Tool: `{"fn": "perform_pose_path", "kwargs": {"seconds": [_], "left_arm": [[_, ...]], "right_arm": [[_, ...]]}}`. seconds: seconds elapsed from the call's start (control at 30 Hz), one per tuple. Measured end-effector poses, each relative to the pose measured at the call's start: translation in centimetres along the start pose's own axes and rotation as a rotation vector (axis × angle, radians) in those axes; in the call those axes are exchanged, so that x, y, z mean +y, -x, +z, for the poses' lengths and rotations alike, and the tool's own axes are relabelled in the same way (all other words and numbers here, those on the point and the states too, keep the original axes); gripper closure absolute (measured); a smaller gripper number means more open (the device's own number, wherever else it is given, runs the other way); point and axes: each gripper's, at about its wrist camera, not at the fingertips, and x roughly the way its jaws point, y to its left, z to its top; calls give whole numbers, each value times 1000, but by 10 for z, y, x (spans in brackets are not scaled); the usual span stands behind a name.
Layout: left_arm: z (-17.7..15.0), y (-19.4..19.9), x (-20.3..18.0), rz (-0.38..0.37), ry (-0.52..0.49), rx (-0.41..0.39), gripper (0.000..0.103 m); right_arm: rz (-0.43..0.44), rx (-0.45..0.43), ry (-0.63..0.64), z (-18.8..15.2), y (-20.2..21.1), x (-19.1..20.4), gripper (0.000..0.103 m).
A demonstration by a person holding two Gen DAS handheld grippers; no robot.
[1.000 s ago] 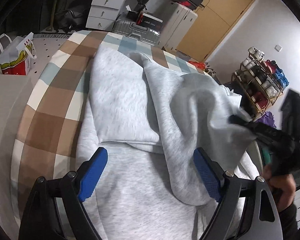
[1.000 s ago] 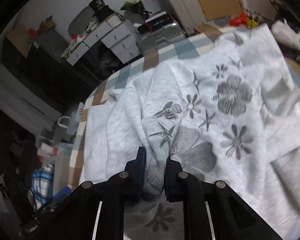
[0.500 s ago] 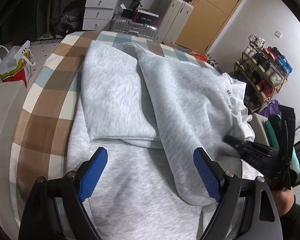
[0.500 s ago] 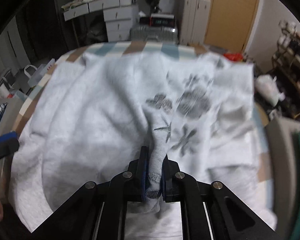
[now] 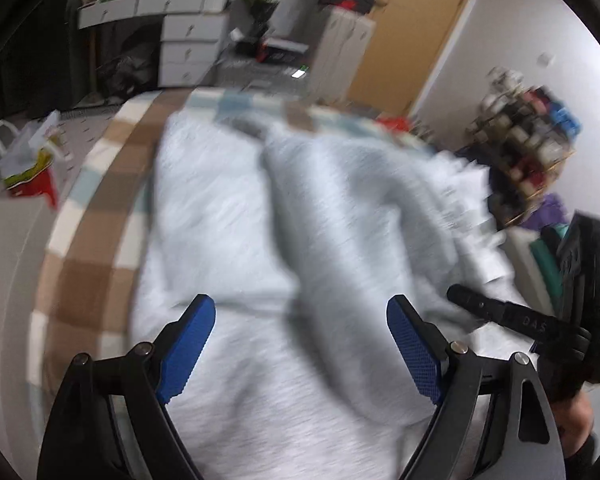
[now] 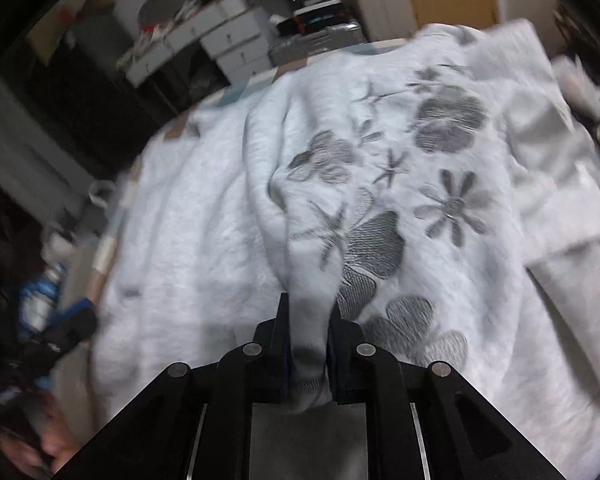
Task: Fold large clothes
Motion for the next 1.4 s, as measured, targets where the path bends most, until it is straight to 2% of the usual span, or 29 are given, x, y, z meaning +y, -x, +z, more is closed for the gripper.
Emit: {"fn": "perform_pose_path", "kwargs": {"seconds": [0.07,0.17,0.23,0.33,0.4,0.43,0.5,0.57,0.6,0.7,0.77,0.8,0.83,0.87,0.9,0.97,1.03,1.07,1.13,1.23,1.27,1.33,1.37,1.4], "left_arm": [[7,-3,-17,-60,-26,4,18],[15,-28,-50,-122,-91,71,18],[14,-48,-65,-122,-133,120,19],[5,-83,-81,-38,-186,211,19],[-5,-104,-79,73,-228,282,19],[-9,-109,-72,117,-224,278,19],[-10,-105,-63,130,-225,250,19],[-12,-103,-56,246,-256,225,18],[-13,-102,-51,246,-252,223,18],[-9,-78,-36,186,-227,185,19],[-5,-53,-24,211,-217,102,19],[-2,-33,-15,259,-197,14,19],[1,-13,-2,318,-152,-79,19],[3,2,11,341,-104,-129,19],[6,11,28,313,-37,-135,19],[6,15,61,177,122,-79,19],[4,12,70,101,190,-35,19],[3,9,64,76,186,-26,19],[4,4,39,12,97,-8,19],[-7,-19,-4,-33,-84,106,19],[-15,-35,-15,11,-145,173,19],[-33,-62,-21,191,-237,259,18],[-41,-73,-21,245,-265,301,15],[-41,-70,-15,229,-235,272,15]], "right_arm": [[51,-88,-58,-4,28,-11,83],[36,-218,-79,-10,63,-22,74],[41,-256,-88,-12,72,-31,72],[35,-242,-91,-11,70,-44,72],[31,-222,-97,-7,64,-52,72],[35,-213,-102,-8,66,-56,72],[33,-184,-114,-4,60,-59,72],[49,-143,-129,-2,53,-62,72],[52,-133,-132,-3,52,-64,72],[37,-107,-120,-3,45,-59,70],[50,-108,-120,-4,47,-59,66],[55,-120,-117,-4,51,-59,64],[53,-130,-110,-2,56,-60,58],[43,-141,-109,0,60,-61,55],[35,-162,-111,1,64,-62,54],[9,-206,-123,4,69,-65,49],[9,-196,-135,5,65,-65,48],[16,-177,-140,5,58,-63,48],[27,-144,-125,4,49,-56,48],[28,-168,-21,3,48,-31,48],[27,-179,17,3,47,-22,45],[3,-145,100,0,33,-9,34],[-67,-85,145,-3,17,-4,34],[-109,-35,155,-6,6,-4,34]]}}
